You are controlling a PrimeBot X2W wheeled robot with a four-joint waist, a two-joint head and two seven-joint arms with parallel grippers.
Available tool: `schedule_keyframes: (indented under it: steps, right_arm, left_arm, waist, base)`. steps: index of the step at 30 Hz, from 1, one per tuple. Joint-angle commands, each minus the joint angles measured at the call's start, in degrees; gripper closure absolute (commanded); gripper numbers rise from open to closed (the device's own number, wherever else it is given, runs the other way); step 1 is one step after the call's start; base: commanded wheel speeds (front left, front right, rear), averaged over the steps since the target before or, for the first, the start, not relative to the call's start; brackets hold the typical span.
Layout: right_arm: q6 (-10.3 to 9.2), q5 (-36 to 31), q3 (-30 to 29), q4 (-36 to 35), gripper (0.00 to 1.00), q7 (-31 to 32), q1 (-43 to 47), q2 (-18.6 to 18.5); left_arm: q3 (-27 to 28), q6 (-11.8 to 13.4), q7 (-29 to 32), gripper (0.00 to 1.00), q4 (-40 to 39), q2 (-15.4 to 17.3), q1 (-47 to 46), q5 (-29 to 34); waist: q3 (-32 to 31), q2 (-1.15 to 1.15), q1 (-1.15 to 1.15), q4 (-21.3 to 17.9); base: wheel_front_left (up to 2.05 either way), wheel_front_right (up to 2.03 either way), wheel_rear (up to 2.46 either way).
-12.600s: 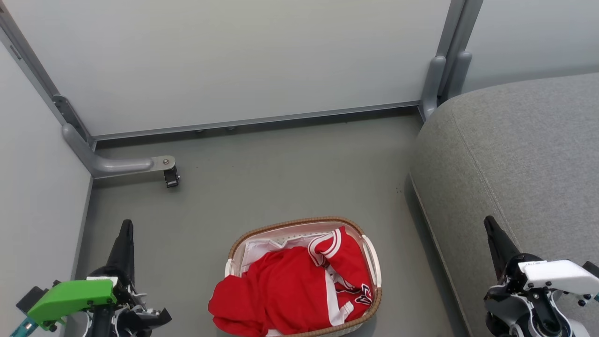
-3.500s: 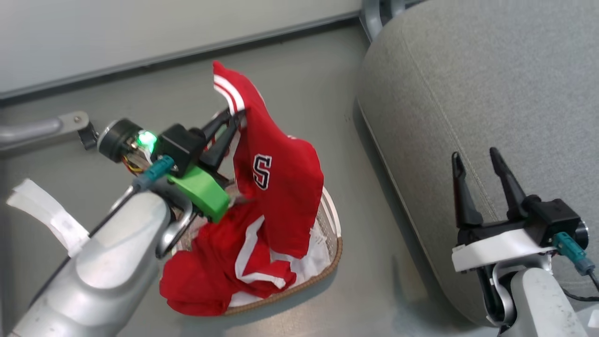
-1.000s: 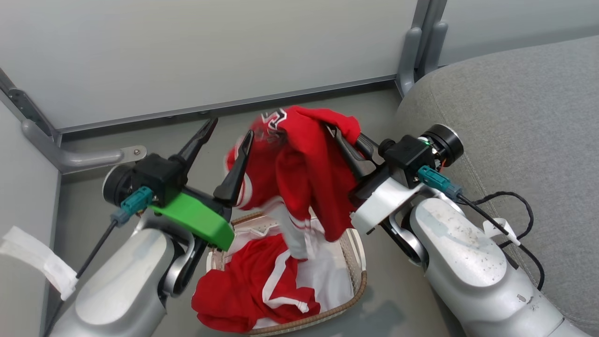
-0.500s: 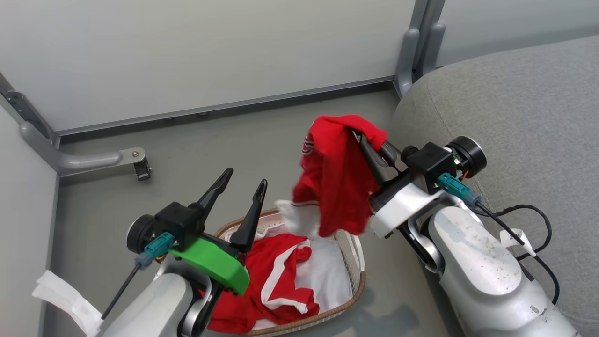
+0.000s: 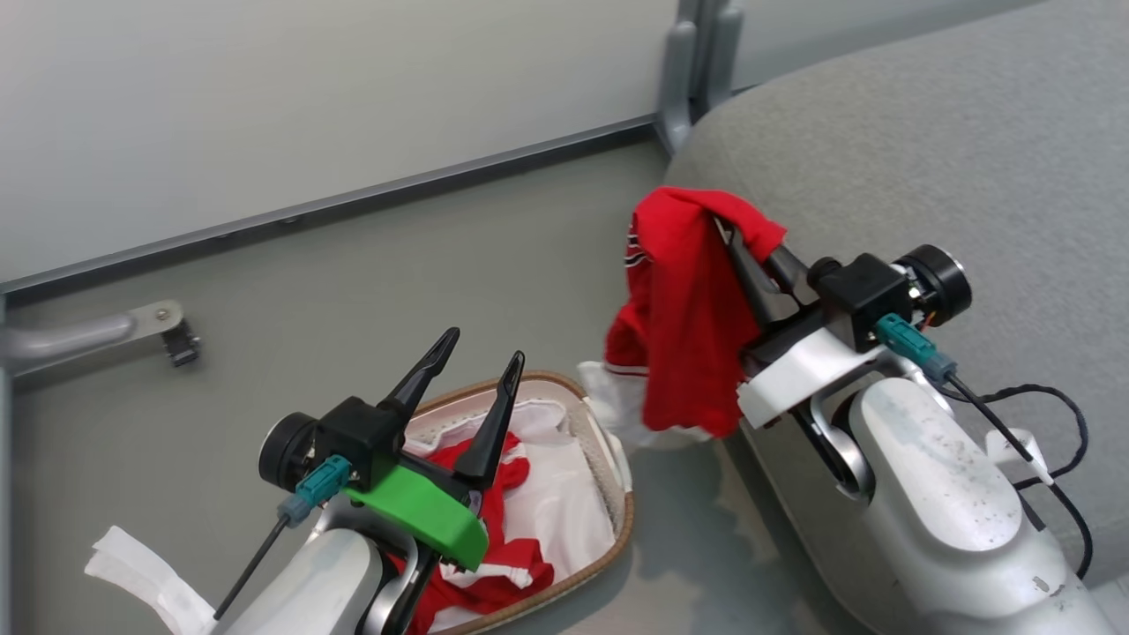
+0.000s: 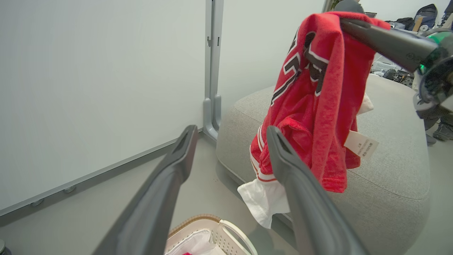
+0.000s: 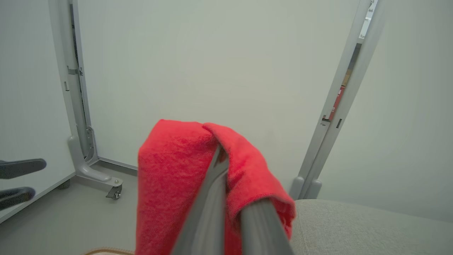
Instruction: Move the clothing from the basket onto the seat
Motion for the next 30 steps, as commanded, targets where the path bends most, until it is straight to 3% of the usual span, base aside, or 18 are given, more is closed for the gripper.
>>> schedule_keyframes:
  steps: [1,8,15,22,30]
  right_arm:
    - [-0.08,-0.44,-0.82,-0.43,1.0,-0.12,0.9,-0.51]
    - [-0.08,-1.38,-4.0,-1.38,1.0,-0.12,3.28,-0.31]
    - [-0.08,-1.78,-5.82,-2.48,1.0,-0.12,4.58,0.44]
    - [-0.08,-2.61,-7.4,-2.08,1.0,-0.12,3.36,0.9]
    - [-0.08,-4.36,-11.19,-1.11,1.0,-0.13,-3.76,-0.92]
  left_arm:
    - [0.24,-0.22,-0.03,0.0,0.29,-0.22,0.82,0.36]
    - [0.36,-1.26,-0.04,0.0,1.3,-0.73,0.89,2.42]
    - [-0.56,-2.18,-0.04,0.0,2.87,-0.98,-0.27,3.49]
    - [-1.86,-2.85,0.04,0.0,3.97,-1.48,-1.55,4.12]
    - [-2.26,-2.82,0.05,0.0,3.99,-1.81,-3.77,5.12]
  waist:
    - [2.21,0.0,0.0,-4.81]
    - [4.31,0.0,0.0,-12.22]
    - [5.85,0.0,0.0,-16.09]
    - [7.63,0.0,0.0,-15.14]
    - [11.68,0.0,0.0,-9.81]
  base:
    - [0.0,0.0,0.0]
    - [0.0,0.0,0.0]
    - [0.0,0.0,0.0]
    - [0.0,0.0,0.0]
    - [0.0,0.0,0.0]
